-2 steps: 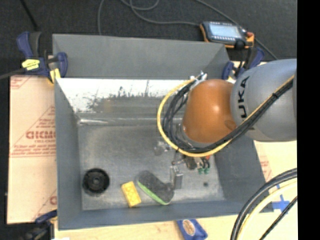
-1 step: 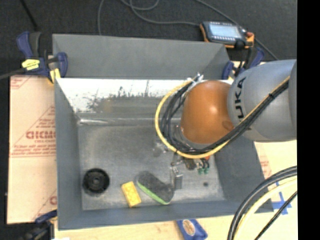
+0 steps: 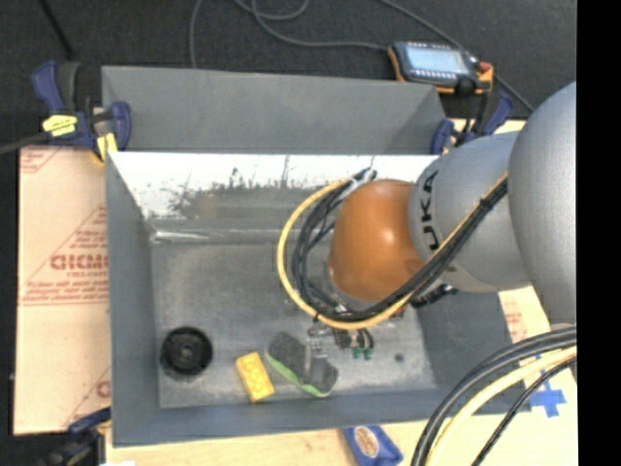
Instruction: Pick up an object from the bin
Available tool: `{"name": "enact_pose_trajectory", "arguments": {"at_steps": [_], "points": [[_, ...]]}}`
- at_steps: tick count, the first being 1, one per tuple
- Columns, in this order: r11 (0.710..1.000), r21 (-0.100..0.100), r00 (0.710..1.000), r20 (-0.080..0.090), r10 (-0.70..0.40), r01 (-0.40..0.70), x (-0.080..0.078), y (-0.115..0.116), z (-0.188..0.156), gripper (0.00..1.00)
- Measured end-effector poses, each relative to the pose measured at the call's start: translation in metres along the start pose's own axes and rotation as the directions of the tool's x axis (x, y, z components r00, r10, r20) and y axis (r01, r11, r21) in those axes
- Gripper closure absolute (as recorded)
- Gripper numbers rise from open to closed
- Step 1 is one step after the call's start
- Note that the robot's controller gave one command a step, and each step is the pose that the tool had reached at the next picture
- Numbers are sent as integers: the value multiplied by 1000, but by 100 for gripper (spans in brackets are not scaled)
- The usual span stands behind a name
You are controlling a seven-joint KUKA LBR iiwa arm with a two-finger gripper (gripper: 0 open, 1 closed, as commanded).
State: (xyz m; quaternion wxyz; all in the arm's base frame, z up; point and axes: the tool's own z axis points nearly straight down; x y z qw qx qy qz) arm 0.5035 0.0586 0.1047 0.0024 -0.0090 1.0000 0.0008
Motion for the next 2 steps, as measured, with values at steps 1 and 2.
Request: {"name": "enact_pose_trajectory", "arguments": {"at_steps": [1, 2], "points": [[992, 1, 992, 0, -126, 126, 19, -13, 26, 100], [992, 0, 992, 0, -126, 126, 19, -13, 26, 100]]}}
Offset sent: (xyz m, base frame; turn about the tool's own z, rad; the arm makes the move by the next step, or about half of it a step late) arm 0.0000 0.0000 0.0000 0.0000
